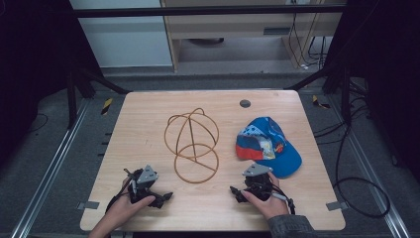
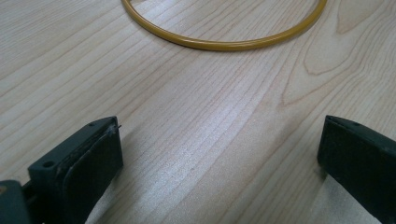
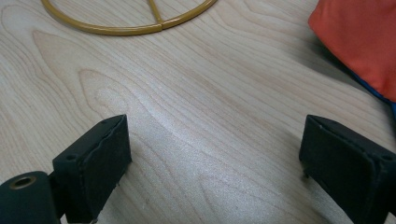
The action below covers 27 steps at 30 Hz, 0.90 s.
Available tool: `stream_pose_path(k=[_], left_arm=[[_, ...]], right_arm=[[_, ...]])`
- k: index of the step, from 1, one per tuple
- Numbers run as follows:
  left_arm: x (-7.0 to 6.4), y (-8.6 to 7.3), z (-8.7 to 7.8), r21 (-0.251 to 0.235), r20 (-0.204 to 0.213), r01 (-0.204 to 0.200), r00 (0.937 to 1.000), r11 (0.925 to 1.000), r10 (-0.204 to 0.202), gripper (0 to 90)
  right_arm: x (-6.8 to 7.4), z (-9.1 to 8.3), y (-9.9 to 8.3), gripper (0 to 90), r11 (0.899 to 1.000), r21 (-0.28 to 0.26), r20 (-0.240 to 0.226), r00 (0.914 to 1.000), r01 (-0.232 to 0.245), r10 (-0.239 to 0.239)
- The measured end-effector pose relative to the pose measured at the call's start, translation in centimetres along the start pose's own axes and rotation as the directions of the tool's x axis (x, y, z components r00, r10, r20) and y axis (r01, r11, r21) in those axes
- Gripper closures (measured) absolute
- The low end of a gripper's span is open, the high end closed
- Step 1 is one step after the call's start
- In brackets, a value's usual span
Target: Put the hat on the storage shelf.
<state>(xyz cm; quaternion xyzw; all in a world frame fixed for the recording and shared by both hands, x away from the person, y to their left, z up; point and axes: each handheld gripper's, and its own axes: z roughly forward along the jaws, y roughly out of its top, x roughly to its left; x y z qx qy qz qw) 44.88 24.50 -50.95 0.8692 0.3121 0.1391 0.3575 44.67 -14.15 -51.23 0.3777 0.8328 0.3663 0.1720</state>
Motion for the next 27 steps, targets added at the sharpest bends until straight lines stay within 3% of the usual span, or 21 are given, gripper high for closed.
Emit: stream_pose_path(k=[8, 11, 13, 14, 15, 16, 18, 21, 24, 25, 27], left_arm=[[0.0, 0.0, 0.0, 0.001, -0.002, 0.001, 1.0, 1.0, -0.001, 0.0], [0.0, 0.0, 0.0, 0.001, -0.002, 0.001, 1.0, 1.0, -0.001, 0.0], [0.0, 0.0, 0.0, 0.001, 0.0, 0.002, 1.0, 1.0, -0.002, 0.0], [0.0, 0.0, 0.0, 0.001, 0.0, 0.002, 1.0, 1.0, -0.002, 0.0], [0.0, 0.0, 0.0, 0.001, 0.0, 0.002, 1.0, 1.0, -0.002, 0.0], [0.0, 0.0, 0.0, 0.001, 0.0, 0.002, 1.0, 1.0, -0.002, 0.0], [0.0, 0.0, 0.0, 0.001, -0.002, 0.001, 1.0, 1.0, -0.001, 0.0], [0.0, 0.0, 0.0, 0.001, 0.0, 0.002, 1.0, 1.0, -0.002, 0.0], [-0.1, 0.0, -0.1, 0.001, -0.004, 0.004, 1.0, 1.0, -0.004, 0.0], [-0.1, 0.0, -0.1, 0.001, -0.004, 0.004, 1.0, 1.0, -0.004, 0.0], [-0.1, 0.0, -0.1, 0.001, -0.003, 0.003, 1.0, 1.0, -0.003, 0.0]], right_arm=[[0.0, 0.0, 0.0, 9.5, 1.0, 0.0, 0.001, 1.0, -0.002, 0.002], [-0.1, -0.3, -0.1, 13.5, 1.0, 0.002, 0.005, 0.9999, -0.015, 0.015], [-1.0, -1.3, 0.3, 13.2, 0.997, 0.014, -0.018, 0.9968, -0.078, 0.078], [-1.0, -1.3, 0.3, 13.2, 0.997, 0.014, -0.018, 0.9968, -0.078, 0.078], [-1.8, -2.3, 0.9, 12.6, 0.998, 0.039, 0.02, 0.9987, -0.048, 0.047], [-2.2, -2.8, 1.2, 12.6, 0.999, 0.041, 0.028, 0.999, -0.036, 0.035], [-2.8, -3.5, 1.6, 12.7, 0.998, 0.045, 0.038, 0.9987, -0.037, 0.035], [-5.7, -6.2, 3.2, 14.1, 0.998, 0.044, 0.069, 0.9969, -0.04, 0.037], [-6.9, -7.0, 3.7, 15.5, 0.997, 0.068, 0.088, 0.9955, -0.042, 0.036], [-8.2, -7.9, 4.3, 16.5, 0.994, 0.101, 0.119, 0.9926, -0.035, 0.023], [-9.2, -8.5, 4.8, 17.5, 0.991, 0.121, 0.116, 0.9927, -0.048, 0.034]])
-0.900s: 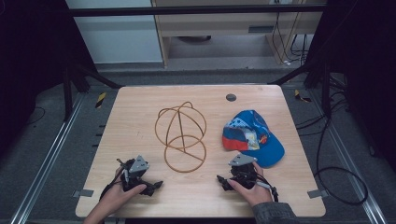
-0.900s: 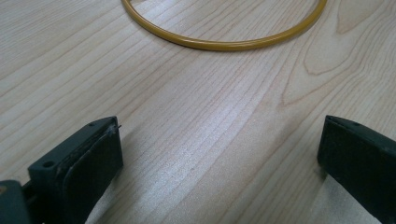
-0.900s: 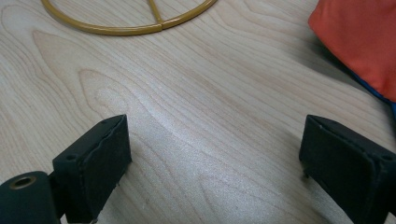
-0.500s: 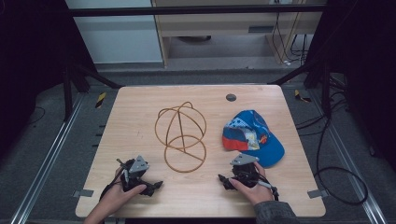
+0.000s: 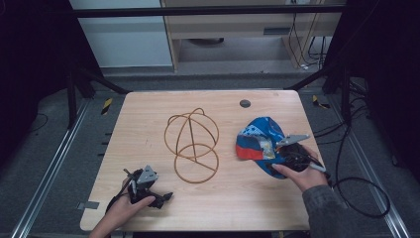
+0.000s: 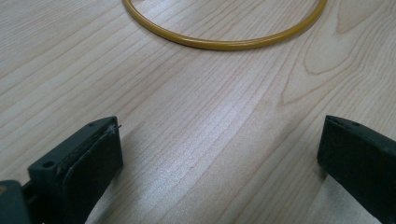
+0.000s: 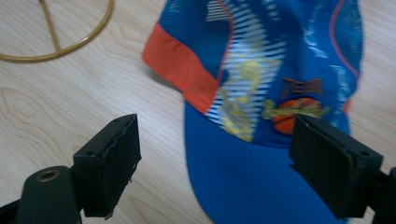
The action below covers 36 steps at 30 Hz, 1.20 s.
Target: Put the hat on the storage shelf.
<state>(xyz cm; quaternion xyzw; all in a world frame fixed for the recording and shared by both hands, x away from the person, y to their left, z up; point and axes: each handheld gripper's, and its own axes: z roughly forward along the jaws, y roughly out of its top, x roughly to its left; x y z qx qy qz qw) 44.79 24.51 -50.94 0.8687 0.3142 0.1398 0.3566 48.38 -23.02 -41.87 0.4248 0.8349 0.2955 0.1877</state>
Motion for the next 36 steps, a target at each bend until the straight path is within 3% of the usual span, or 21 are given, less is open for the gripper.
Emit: stream_pose_path(k=[9, 16, 25, 29, 36], left_arm=[[0.0, 0.0, 0.0, -0.003, 0.0, 0.003, 1.0, 1.0, -0.003, 0.0], [0.0, 0.0, 0.0, -0.004, 0.001, 0.004, 1.0, 1.0, -0.004, 0.0], [0.0, 0.0, 0.0, -0.005, 0.002, 0.001, 1.0, 1.0, -0.001, 0.0], [0.0, 0.0, 0.0, -0.005, 0.002, -0.001, 1.0, 1.0, 0.001, 0.0], [0.0, 0.0, 0.0, -0.005, 0.002, -0.001, 1.0, 1.0, 0.001, 0.0]], right_arm=[[-4.2, -0.5, 3.1, 18.3, 0.994, 0.104, 0.003, 0.9992, -0.039, 0.039], [-5.3, 0.6, 5.4, 26.5, 0.988, 0.144, -0.009, 0.9988, -0.046, 0.048], [-5.9, 4.3, 5.9, 29.0, 0.971, 0.231, 0.005, 0.9982, -0.06, 0.06], [-5.9, 5.1, 5.9, 45.3, 0.964, 0.259, -0.002, 0.9983, -0.055, 0.058], [-5.4, 5.5, 6.1, 82.8, 0.965, 0.263, -0.07, 0.9968, -0.017, 0.037]])
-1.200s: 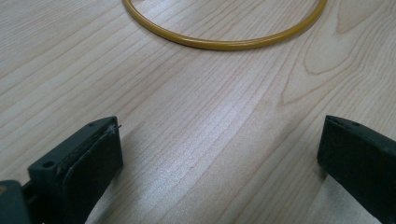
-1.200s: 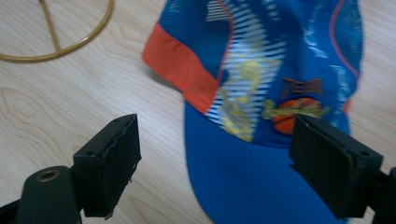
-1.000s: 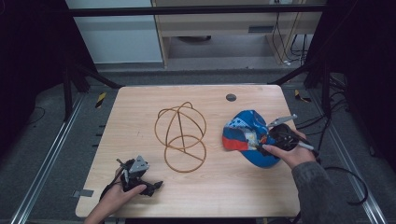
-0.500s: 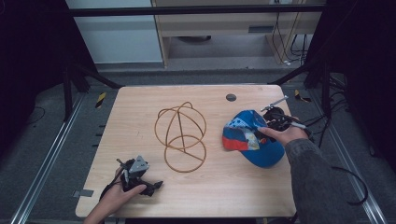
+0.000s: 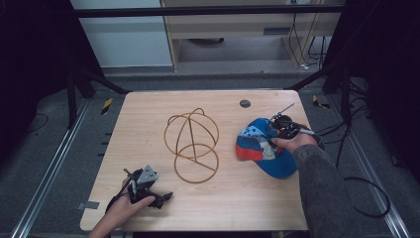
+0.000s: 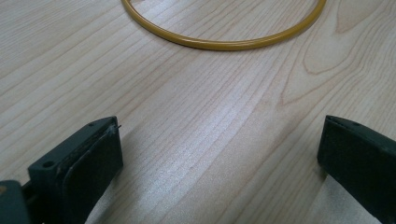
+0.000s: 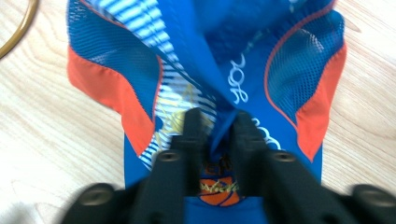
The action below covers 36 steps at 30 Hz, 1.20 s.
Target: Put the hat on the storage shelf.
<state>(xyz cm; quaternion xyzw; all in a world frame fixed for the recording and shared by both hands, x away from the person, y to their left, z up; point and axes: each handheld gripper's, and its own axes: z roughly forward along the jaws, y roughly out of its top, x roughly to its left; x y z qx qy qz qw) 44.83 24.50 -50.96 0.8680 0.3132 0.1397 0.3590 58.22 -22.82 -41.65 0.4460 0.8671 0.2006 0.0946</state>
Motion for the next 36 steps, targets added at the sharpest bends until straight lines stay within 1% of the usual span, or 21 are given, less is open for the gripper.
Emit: stream_pose_path(k=[3, 6, 7, 9, 13, 19, 23, 26, 29, 31, 36], left_arm=[[0.0, 0.0, 0.0, 0.0, 0.0, 0.0, 1.0, 1.0, 0.0, 0.0], [0.0, 0.0, 0.0, 0.003, 0.0, -0.001, 1.0, 1.0, 0.001, 0.0], [0.0, 0.0, 0.0, 0.003, 0.0, -0.001, 1.0, 1.0, 0.001, 0.0], [0.0, 0.0, 0.0, 0.001, 0.001, 0.0, 1.0, 1.0, 0.0, 0.0], [0.0, 0.0, 0.0, 0.001, 0.0, 0.0, 1.0, 1.0, 0.0, 0.0], [0.0, 0.0, 0.0, 0.002, 0.0, -0.001, 1.0, 1.0, 0.001, 0.0], [0.0, 0.0, 0.0, 0.002, 0.0, 0.0, 1.0, 1.0, 0.0, 0.0], [0.0, 0.0, -0.1, 0.004, 0.001, -0.001, 1.0, 1.0, 0.001, 0.0], [0.0, 0.0, -0.1, 0.004, 0.0, -0.001, 1.0, 1.0, 0.001, 0.0], [0.0, 0.0, -0.1, 0.004, 0.0, 0.0, 1.0, 1.0, 0.0, 0.0], [0.0, 0.0, -0.1, 0.004, 0.0, 0.0, 1.0, 1.0, 0.0, 0.0]], right_arm=[[-0.1, -0.1, -0.1, 88.6, 1.0, -0.003, -0.019, 0.9998, 0.003, -0.003], [-0.3, -0.6, -0.3, 89.5, 1.0, -0.01, -0.038, 0.9993, -0.002, 0.002], [-0.3, -0.8, -0.4, 89.6, 1.0, -0.014, -0.036, 0.9993, -0.004, 0.004], [-0.4, -1.5, -0.5, 89.7, 1.0, -0.03, -0.039, 0.9992, 0.005, -0.006], [-0.4, -3.1, -0.4, 89.7, 0.999, -0.04, -0.035, 0.999, 0.025, -0.026], [0.0, -6.3, 0.4, 89.8, 0.996, -0.07, -0.019, 0.9986, 0.048, -0.049], [0.4, -8.4, 1.0, 89.8, 0.992, -0.105, -0.015, 0.9975, 0.067, -0.069], [0.8, -10.0, 1.6, 89.8, 0.987, -0.133, -0.008, 0.9957, 0.091, -0.093], [1.2, -11.5, 2.2, 89.8, 0.982, -0.155, -0.002, 0.9945, 0.103, -0.105], [1.5, -12.8, 2.8, 89.8, 0.979, -0.168, 0.011, 0.9933, 0.115, -0.115], [2.4, -15.3, 3.7, 89.8, 0.967, -0.21, 0.024, 0.9899, 0.142, -0.14]])
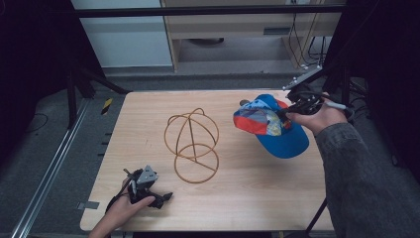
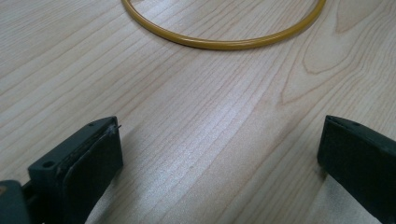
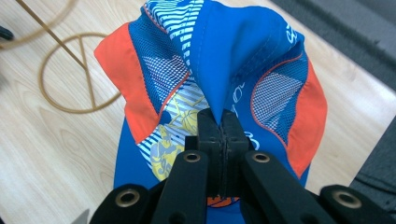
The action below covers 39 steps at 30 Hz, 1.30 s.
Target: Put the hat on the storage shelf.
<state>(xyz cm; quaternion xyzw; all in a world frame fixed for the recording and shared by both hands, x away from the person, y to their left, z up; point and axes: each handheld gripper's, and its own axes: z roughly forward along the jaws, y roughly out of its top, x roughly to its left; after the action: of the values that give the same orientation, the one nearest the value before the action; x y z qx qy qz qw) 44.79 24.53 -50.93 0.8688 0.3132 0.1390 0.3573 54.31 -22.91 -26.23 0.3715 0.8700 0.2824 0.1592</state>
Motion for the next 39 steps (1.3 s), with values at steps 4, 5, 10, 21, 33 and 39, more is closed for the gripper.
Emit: stream_pose_path(k=[4, 5, 10, 21, 33, 39], left_arm=[[0.0, 0.0, 0.0, 0.0, -0.001, 0.001, 1.0, 1.0, -0.001, 0.0], [0.0, 0.0, 0.0, 0.0, 0.0, 0.0, 1.0, 1.0, 0.0, 0.0], [0.0, 0.0, 0.0, -0.001, -0.001, 0.001, 1.0, 1.0, -0.001, 0.0], [0.0, 0.0, 0.0, -0.001, -0.001, 0.001, 1.0, 1.0, -0.001, 0.0], [0.0, 0.0, 0.0, 0.001, 0.0, 0.0, 1.0, 1.0, 0.0, 0.0], [0.0, 0.0, 0.0, 0.0, -0.001, 0.0, 1.0, 1.0, 0.0, 0.0]], right_arm=[[0.6, -1.3, 1.1, 89.8, 0.999, -0.033, 0.012, 0.9998, 0.018, -0.018], [0.8, -1.6, 1.4, 89.8, 0.999, -0.042, 0.011, 0.9997, 0.025, -0.024], [1.8, -2.9, 2.6, 89.8, 0.996, -0.077, 0.014, 0.9986, 0.053, -0.052], [4.0, -4.8, 5.6, 89.8, 0.981, -0.166, 0.012, 0.9952, 0.098, -0.097], [6.8, -5.3, 9.3, 89.8, 0.96, -0.233, -0.012, 0.9863, 0.157, -0.165], [8.2, -5.3, 10.7, 89.8, 0.95, -0.255, -0.024, 0.9808, 0.181, -0.193]])
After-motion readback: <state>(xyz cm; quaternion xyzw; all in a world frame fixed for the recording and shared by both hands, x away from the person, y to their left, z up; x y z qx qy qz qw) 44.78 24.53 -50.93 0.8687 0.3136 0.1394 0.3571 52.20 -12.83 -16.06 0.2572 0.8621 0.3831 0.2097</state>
